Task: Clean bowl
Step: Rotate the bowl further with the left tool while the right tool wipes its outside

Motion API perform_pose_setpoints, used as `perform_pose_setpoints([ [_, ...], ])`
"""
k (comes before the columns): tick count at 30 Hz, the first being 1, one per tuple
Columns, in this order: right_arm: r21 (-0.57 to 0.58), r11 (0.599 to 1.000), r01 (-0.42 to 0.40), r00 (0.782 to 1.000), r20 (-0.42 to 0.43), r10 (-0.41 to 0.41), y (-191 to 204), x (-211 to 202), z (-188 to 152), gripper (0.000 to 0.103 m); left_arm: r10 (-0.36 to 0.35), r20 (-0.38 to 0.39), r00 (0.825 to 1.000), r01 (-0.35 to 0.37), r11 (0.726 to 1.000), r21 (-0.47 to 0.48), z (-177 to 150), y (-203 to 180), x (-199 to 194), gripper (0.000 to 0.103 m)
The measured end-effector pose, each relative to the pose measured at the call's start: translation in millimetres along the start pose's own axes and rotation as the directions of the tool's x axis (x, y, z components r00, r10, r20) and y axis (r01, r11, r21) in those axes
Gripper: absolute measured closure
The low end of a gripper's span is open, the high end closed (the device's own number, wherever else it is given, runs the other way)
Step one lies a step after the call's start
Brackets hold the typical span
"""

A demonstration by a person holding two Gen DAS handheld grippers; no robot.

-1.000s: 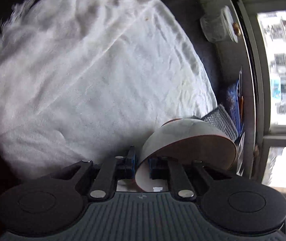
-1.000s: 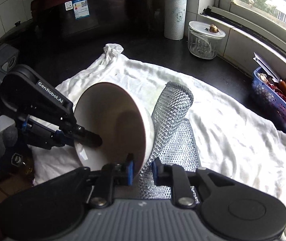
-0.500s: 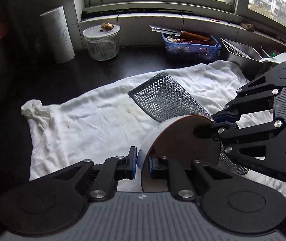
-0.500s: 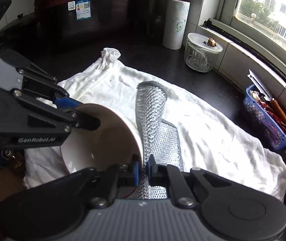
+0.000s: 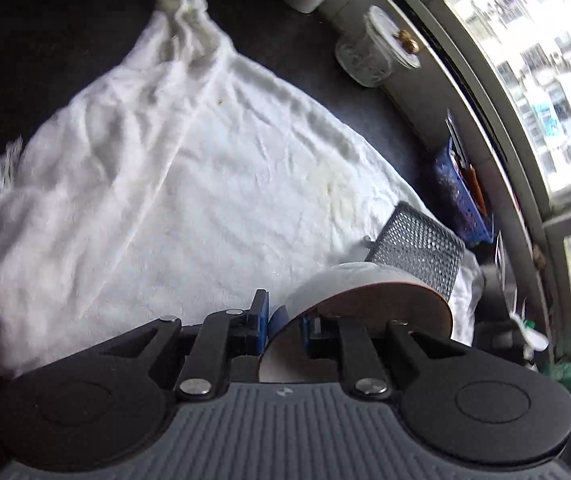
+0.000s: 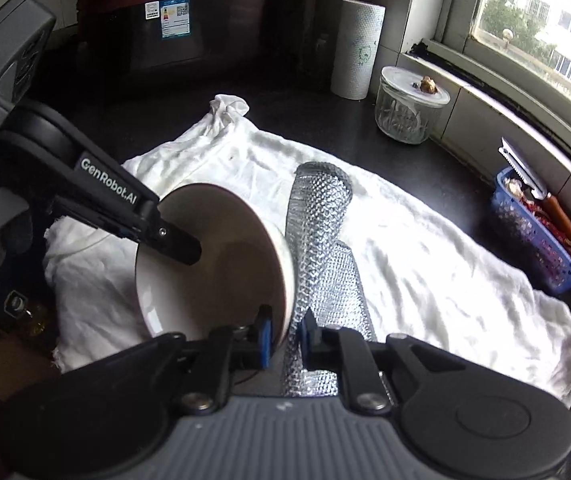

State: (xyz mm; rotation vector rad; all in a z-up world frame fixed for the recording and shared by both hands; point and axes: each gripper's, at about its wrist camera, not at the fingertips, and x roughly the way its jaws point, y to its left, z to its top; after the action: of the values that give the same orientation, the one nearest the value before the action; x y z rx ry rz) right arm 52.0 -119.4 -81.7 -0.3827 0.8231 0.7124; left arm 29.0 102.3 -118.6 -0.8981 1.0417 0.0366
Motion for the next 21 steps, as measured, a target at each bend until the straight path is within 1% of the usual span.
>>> perform_pose_setpoints([
  [2,0.025,0.999,-0.02,1.0,-0.007,0.02,-0.7,2.0,-1.9,0.086,-0.016,-0.026,1.0,0.014,0.995,-0.097,-0.5,11.9,3.4,0.087],
  [4,0.025,0.999,-0.026,1.0,-0.012,0.026,2.0,3.4,-2.9,0.086,-0.058,-0.066,0.996,0.041,0.972,-0.232,-3.8,28.0,9.1,0.087],
  [5,0.019,1.0,-0.021,1.0,-0.013,0.021,3.9,3.7,-3.0,0.086,-0.071,-0.071,0.995,0.05,0.962,-0.269,-5.3,32.3,10.5,0.087],
  [7,0.02,1.0,-0.019,1.0,-0.014,0.02,4.8,4.5,-4.2,0.086,-0.092,-0.072,0.993,0.065,0.946,-0.318,-7.5,37.6,11.3,0.087],
  [10,0.038,0.999,-0.025,1.0,-0.006,0.025,3.7,4.5,-6.2,0.086,-0.098,-0.079,0.992,0.066,0.941,-0.332,-7.2,39.2,11.8,0.088],
  [11,0.039,0.999,-0.023,1.0,-0.004,0.023,4.0,4.4,-6.4,0.086,-0.088,-0.081,0.993,0.06,0.951,-0.305,-6.4,36.7,11.6,0.088],
  [12,0.04,0.999,-0.022,1.0,-0.001,0.022,4.1,4.1,-6.6,0.086,-0.06,-0.084,0.995,0.039,0.972,-0.231,-4.7,29.0,10.8,0.088],
  [13,0.042,0.999,-0.024,1.0,0.001,0.024,3.5,3.6,-6.6,0.086,-0.015,-0.08,0.997,0.005,0.992,-0.124,-3.6,17.6,9.2,0.088],
  [14,0.048,0.998,-0.028,1.0,0.002,0.028,2.3,3.3,-6.6,0.087,0.043,-0.058,0.997,-0.042,0.999,0.012,-4.4,2.6,6.8,0.088],
  [15,0.052,0.998,-0.03,1.0,0.003,0.03,0.9,2.8,-6.3,0.089,0.096,-0.017,0.995,-0.092,0.982,0.163,-7.9,-14.3,4.1,0.088],
  [16,0.053,0.998,-0.03,1.0,0.006,0.03,-0.3,1.8,-5.5,0.091,0.142,0.032,0.989,-0.145,0.941,0.307,-11.4,-31.2,1.5,0.088],
  [17,0.054,0.998,-0.03,1.0,0.009,0.03,-1.5,0.8,-4.7,0.091,0.175,0.087,0.981,-0.195,0.875,0.443,-15.9,-48.1,-0.9,0.088],
  [18,0.05,0.998,-0.024,1.0,0.011,0.023,-2.6,-0.8,-2.9,0.092,0.188,0.14,0.972,-0.234,0.79,0.566,-22.7,-64.2,-2.5,0.088],
  [19,0.035,0.999,-0.008,1.0,0.014,0.007,-3.2,-2.9,0.2,0.093,0.194,0.18,0.964,-0.264,0.713,0.649,-29.0,-76.3,-3.0,0.088],
  [20,0.024,1.0,0.005,1.0,0.017,-0.006,-3.9,-4.5,2.7,0.094,0.194,0.213,0.958,-0.288,0.647,0.706,-34.4,-84.9,-2.7,0.087],
  [21,0.016,1.0,0.014,1.0,0.018,-0.014,-5.0,-5.6,4.8,0.094,0.194,0.267,0.944,-0.33,0.537,0.776,-43.7,-95.6,-1.4,0.086],
])
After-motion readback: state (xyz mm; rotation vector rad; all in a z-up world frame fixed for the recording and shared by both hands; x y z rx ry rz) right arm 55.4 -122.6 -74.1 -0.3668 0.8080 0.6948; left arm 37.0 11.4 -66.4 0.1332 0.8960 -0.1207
